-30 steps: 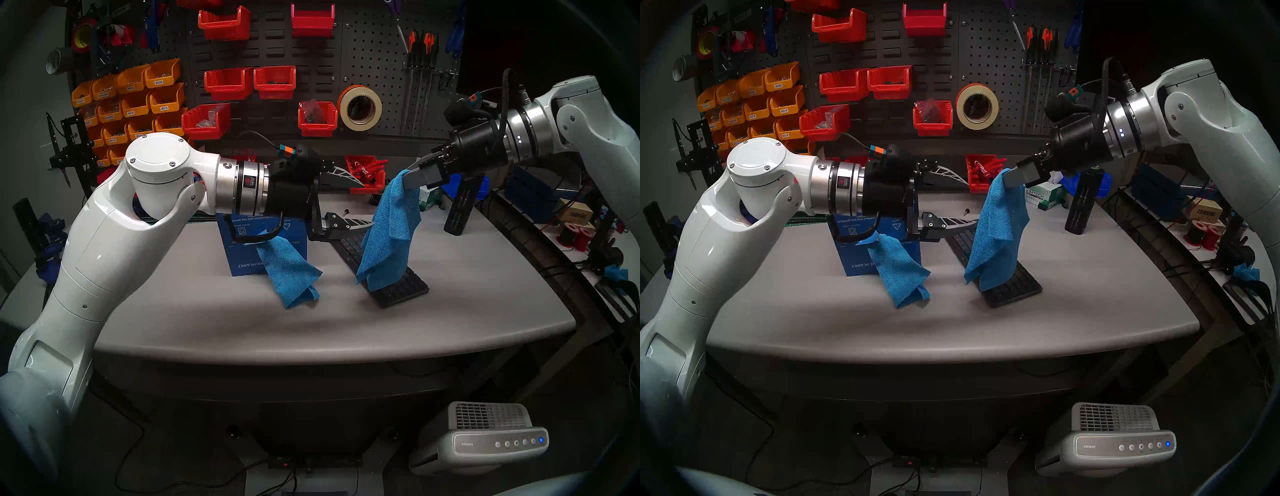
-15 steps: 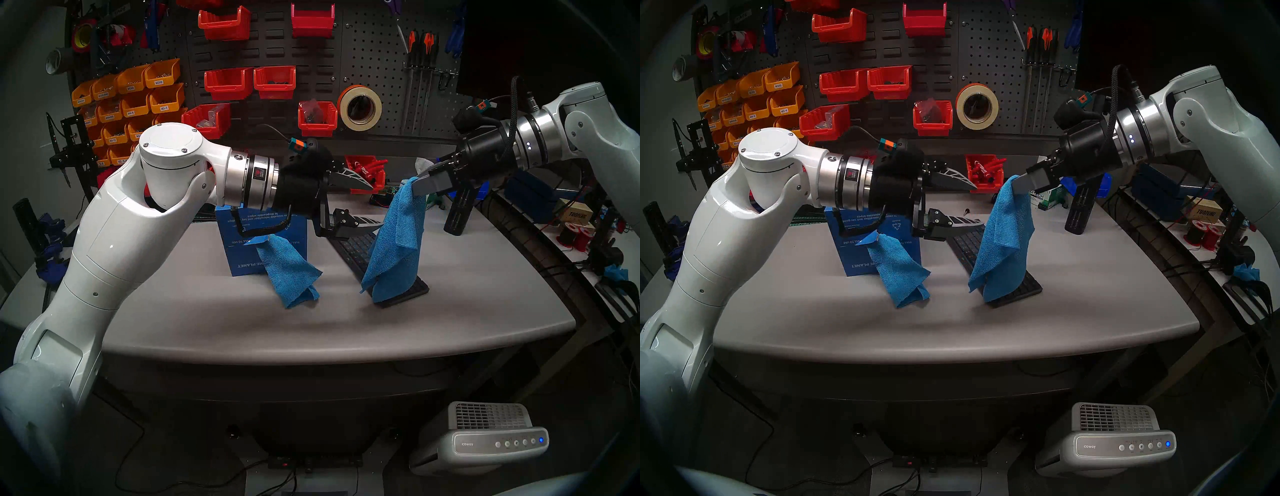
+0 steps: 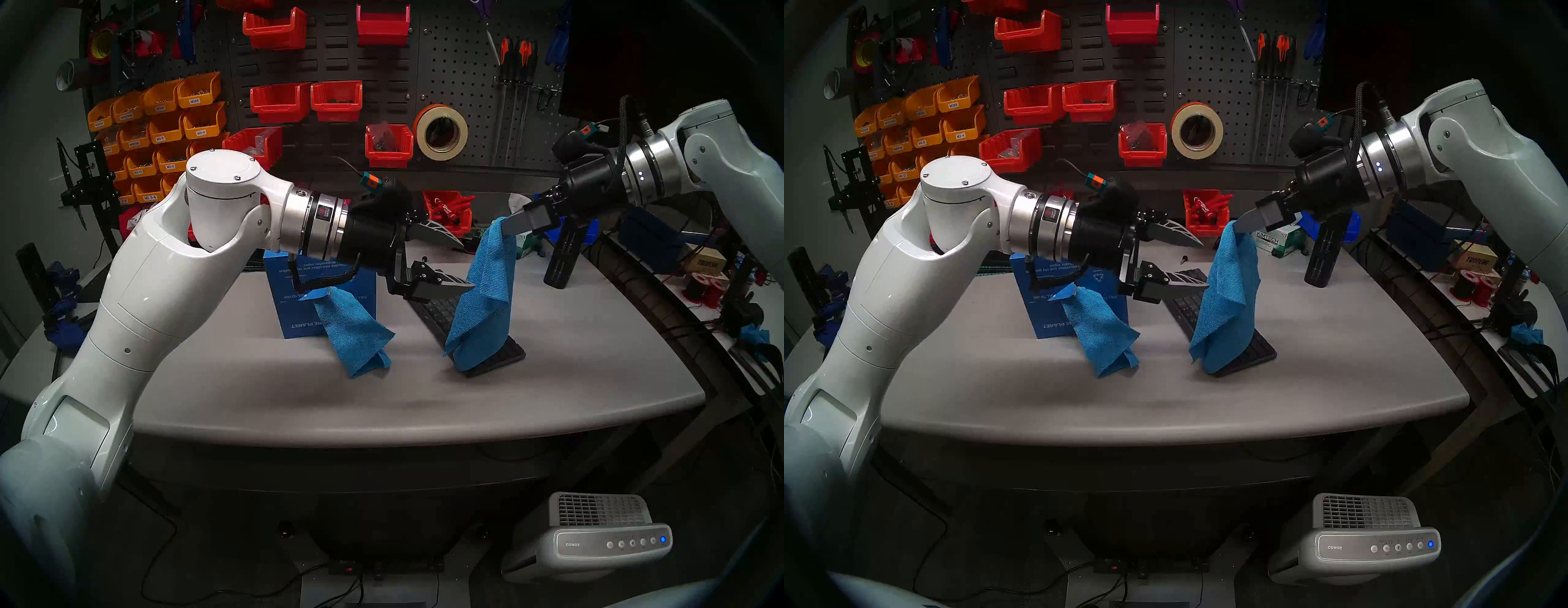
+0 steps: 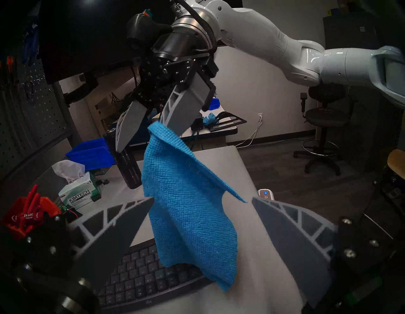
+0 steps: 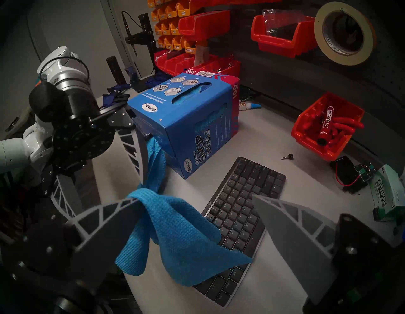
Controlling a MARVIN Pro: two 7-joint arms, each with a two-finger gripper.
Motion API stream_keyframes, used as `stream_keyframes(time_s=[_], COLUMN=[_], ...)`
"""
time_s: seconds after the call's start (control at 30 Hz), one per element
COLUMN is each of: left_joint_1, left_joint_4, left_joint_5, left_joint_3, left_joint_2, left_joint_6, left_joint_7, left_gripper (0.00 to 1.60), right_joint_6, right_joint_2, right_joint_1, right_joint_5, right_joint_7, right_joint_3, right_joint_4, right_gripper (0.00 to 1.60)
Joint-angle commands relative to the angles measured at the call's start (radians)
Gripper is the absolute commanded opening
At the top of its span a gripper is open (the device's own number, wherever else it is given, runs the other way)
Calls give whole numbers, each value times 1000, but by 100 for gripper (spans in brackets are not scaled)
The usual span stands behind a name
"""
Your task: Take out a shop towel
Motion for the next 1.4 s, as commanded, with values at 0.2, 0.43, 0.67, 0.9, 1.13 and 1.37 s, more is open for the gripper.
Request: stream_keyframes(time_s=[0.2, 0.43, 0.67, 0.9, 1.13, 1.37], left_joint_1=[-51, -54, -49, -49, -47, -65], left_joint_4=[19, 33, 41, 40, 33, 58], left_joint_5=[8, 24, 54, 71, 84, 109], left_joint_3=[9, 26, 49, 53, 51, 59], left_joint_2=[-44, -61, -79, -94, -106, -137], left_joint_6=[2, -5, -14, -15, -15, -17], left_joint_7=[-3, 2, 26, 41, 58, 101], left_gripper=[160, 160, 160, 0, 0, 0], right_joint_6=[-2, -2, -2, -2, -2, -2], right_joint_2=[-93, -94, -82, -74, -78, -69], right_joint_1=[146, 194, 247, 291, 329, 374], right_joint_5=[12, 20, 35, 48, 62, 96], right_joint_7=[41, 54, 65, 65, 65, 69], right_joint_3=[-49, -102, -170, -220, -251, -277], right_joint_4=[55, 72, 75, 73, 63, 12], right_gripper=[160, 160, 160, 160, 160, 160])
